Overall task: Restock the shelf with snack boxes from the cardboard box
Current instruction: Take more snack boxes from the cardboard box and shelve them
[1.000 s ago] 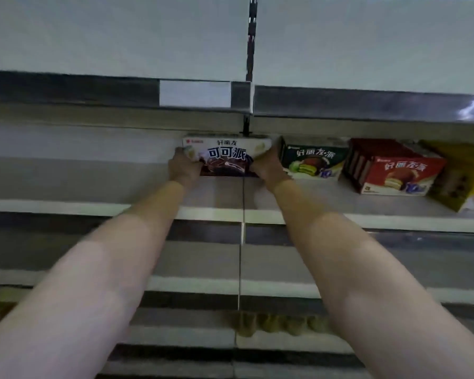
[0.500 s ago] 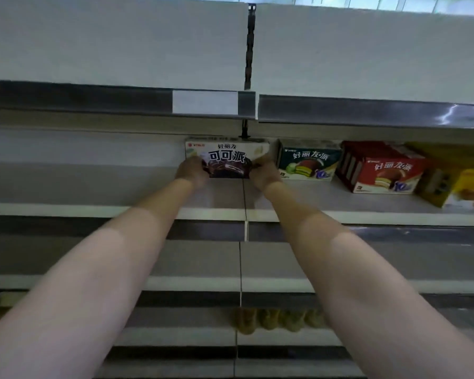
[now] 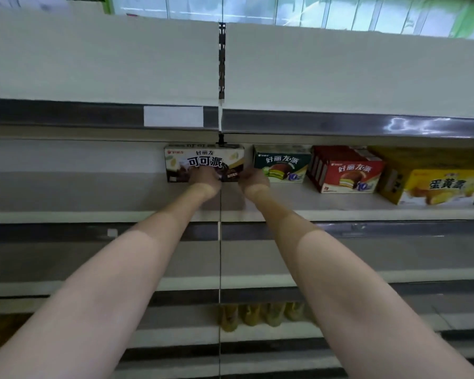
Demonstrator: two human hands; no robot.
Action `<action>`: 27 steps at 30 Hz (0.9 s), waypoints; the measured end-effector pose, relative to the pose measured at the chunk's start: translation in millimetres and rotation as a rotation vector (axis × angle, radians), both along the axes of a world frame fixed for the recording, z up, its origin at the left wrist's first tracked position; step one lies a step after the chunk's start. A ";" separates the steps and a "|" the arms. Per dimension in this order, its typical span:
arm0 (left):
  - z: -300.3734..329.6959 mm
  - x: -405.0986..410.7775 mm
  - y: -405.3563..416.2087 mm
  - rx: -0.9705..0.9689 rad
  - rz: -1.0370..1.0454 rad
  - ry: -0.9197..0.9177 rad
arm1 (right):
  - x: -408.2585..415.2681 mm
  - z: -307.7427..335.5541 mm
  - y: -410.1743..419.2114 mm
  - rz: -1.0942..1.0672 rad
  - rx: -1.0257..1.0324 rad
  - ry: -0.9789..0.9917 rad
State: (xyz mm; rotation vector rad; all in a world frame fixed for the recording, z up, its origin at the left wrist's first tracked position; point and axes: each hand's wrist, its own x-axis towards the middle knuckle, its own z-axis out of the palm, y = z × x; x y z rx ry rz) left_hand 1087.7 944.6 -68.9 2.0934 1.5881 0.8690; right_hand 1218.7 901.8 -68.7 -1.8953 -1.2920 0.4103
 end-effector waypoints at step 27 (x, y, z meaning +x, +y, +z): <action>-113.8 446.7 -445.9 -0.119 -0.853 0.192 | 374.7 -145.9 -512.7 -0.657 -0.063 0.139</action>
